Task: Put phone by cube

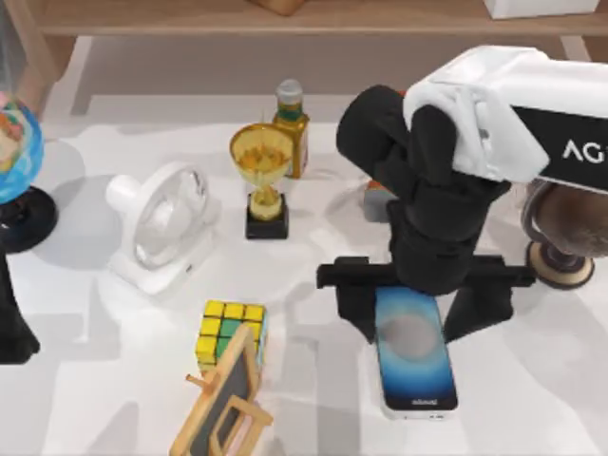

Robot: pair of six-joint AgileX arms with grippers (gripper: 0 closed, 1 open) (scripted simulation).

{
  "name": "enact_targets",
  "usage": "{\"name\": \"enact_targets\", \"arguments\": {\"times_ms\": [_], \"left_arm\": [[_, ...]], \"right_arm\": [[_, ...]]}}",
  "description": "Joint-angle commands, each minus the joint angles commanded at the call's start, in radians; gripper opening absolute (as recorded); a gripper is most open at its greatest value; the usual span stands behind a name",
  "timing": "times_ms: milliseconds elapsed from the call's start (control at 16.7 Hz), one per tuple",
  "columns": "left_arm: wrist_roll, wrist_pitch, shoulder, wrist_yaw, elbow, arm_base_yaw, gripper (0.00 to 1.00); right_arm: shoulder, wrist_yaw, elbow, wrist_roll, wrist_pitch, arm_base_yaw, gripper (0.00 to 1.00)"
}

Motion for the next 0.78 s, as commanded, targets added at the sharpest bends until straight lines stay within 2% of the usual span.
{"name": "enact_targets", "arguments": {"times_ms": [300,780], "left_arm": [[0.000,0.000,0.000,0.000,0.000,0.000,1.00],[0.000,0.000,0.000,0.000,0.000,0.000,1.00]], "right_arm": [[0.028,0.125,0.071,0.088,0.026,0.051,0.00],[0.024,0.131,0.073,0.095,0.027,0.049,0.00]]}}
